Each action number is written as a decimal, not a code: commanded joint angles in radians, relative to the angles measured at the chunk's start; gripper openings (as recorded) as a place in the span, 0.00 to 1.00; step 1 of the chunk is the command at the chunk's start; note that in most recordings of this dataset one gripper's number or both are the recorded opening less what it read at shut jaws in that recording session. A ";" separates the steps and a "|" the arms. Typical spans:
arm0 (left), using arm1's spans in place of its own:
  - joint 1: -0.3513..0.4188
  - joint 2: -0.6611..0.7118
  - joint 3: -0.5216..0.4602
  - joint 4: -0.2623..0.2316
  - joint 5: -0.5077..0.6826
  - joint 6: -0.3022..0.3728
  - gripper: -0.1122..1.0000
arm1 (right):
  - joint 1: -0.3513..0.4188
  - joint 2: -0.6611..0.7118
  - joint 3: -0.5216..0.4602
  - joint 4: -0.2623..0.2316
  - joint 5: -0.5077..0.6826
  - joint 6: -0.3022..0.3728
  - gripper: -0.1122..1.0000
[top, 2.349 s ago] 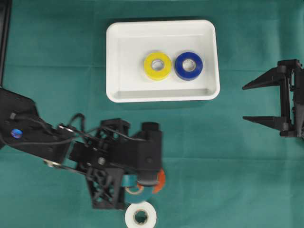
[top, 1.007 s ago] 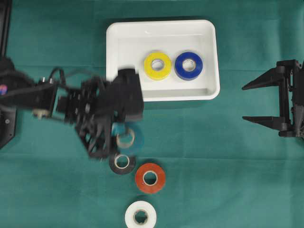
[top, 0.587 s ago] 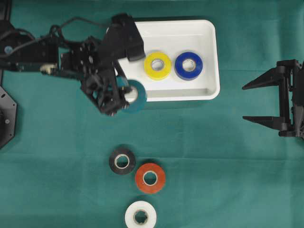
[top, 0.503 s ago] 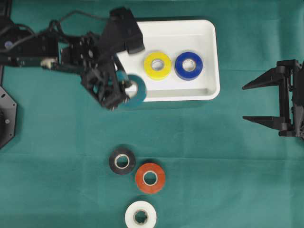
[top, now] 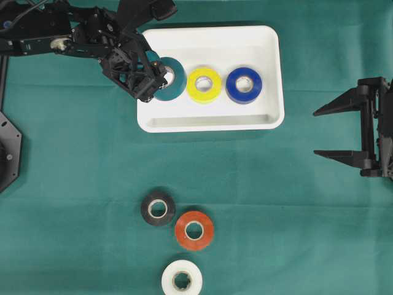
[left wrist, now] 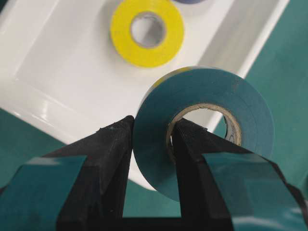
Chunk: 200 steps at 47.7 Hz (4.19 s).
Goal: Pick up the tape from a random location and place it into the white case.
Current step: 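Lower the teal roll into the tray and open the left gripper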
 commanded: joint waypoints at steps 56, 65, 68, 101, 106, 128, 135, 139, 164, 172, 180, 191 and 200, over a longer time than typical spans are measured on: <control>-0.006 -0.014 -0.009 -0.006 -0.006 0.000 0.28 | -0.002 0.005 -0.025 -0.003 -0.005 -0.002 0.89; -0.006 -0.015 -0.006 -0.006 -0.008 0.000 0.28 | -0.002 0.005 -0.026 -0.003 -0.005 -0.002 0.89; -0.008 -0.015 -0.005 -0.006 -0.006 0.000 0.28 | -0.002 0.005 -0.026 -0.003 -0.005 -0.002 0.89; 0.005 0.098 0.103 -0.006 -0.175 -0.002 0.28 | -0.002 0.005 -0.026 -0.003 -0.005 0.000 0.89; 0.018 0.127 0.120 -0.006 -0.224 0.000 0.28 | -0.002 0.005 -0.026 -0.003 -0.006 0.000 0.89; 0.057 0.242 0.153 -0.006 -0.319 0.005 0.28 | -0.002 0.005 -0.025 -0.003 -0.008 0.000 0.89; 0.057 0.250 0.161 -0.008 -0.334 0.006 0.28 | -0.002 0.005 -0.026 -0.003 -0.009 0.000 0.89; 0.057 0.252 0.164 -0.006 -0.334 0.009 0.28 | -0.002 0.005 -0.026 -0.003 -0.009 0.000 0.89; 0.054 0.245 0.176 -0.018 -0.360 0.043 0.82 | -0.002 0.005 -0.026 -0.003 -0.008 0.000 0.89; 0.054 0.241 0.184 -0.021 -0.360 0.043 0.99 | -0.002 0.005 -0.026 -0.003 -0.008 0.000 0.89; 0.054 0.236 0.183 -0.021 -0.357 0.043 0.99 | -0.002 0.005 -0.026 -0.003 -0.008 0.000 0.89; 0.043 0.164 0.167 -0.023 -0.311 0.041 0.99 | -0.002 0.005 -0.029 -0.003 -0.005 0.000 0.89; 0.034 0.075 0.141 -0.023 -0.249 0.041 0.99 | -0.002 0.005 -0.031 -0.003 -0.005 0.002 0.89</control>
